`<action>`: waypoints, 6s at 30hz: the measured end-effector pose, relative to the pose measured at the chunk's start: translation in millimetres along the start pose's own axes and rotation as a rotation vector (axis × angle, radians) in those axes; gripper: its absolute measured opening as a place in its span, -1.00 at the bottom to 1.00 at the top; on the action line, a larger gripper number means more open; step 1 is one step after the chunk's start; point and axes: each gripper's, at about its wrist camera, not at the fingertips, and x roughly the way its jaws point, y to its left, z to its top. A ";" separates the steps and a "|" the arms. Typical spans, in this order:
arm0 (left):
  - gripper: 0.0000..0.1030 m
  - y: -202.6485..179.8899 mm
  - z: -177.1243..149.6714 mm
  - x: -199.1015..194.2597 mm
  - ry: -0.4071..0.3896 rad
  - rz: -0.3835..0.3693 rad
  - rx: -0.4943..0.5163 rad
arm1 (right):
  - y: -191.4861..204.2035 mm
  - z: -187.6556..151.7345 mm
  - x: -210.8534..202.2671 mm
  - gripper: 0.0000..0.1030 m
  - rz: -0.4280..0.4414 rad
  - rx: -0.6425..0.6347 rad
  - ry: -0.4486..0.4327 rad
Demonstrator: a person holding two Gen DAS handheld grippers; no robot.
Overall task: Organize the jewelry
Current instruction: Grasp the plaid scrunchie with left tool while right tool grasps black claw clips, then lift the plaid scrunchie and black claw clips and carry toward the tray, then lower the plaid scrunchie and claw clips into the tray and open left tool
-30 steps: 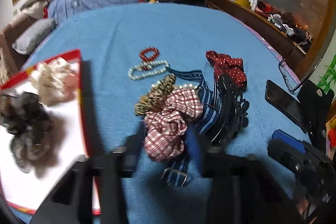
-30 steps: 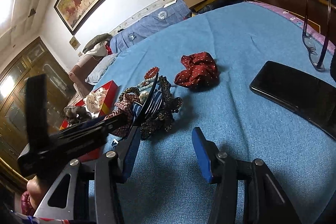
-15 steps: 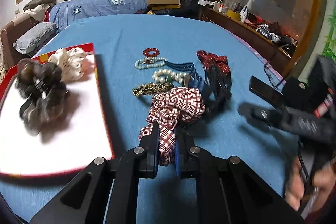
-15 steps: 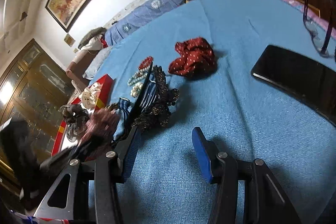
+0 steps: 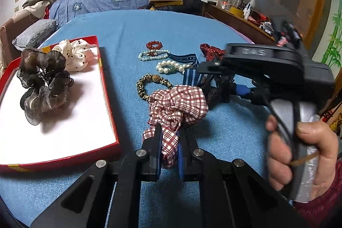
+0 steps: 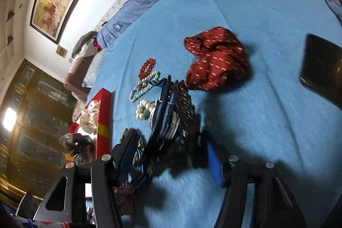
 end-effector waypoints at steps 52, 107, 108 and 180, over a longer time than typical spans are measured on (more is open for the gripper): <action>-0.77 -22.3 -5.3 -25.0 -0.183 0.245 0.061 | 15.4 -67.9 -88.0 -0.09 0.049 -0.365 -0.333; -0.77 -2.3 -7.0 -56.0 -0.235 0.273 -0.008 | 55.8 -89.6 -89.7 -0.08 0.058 -0.464 -0.256; -0.77 -1.8 -7.5 -57.0 -0.237 0.274 -0.010 | 57.2 -90.3 -89.1 -0.08 0.059 -0.466 -0.255; -0.56 243.6 57.4 -24.2 0.020 0.367 -0.404 | 277.9 -18.4 184.7 0.13 0.006 -0.545 0.257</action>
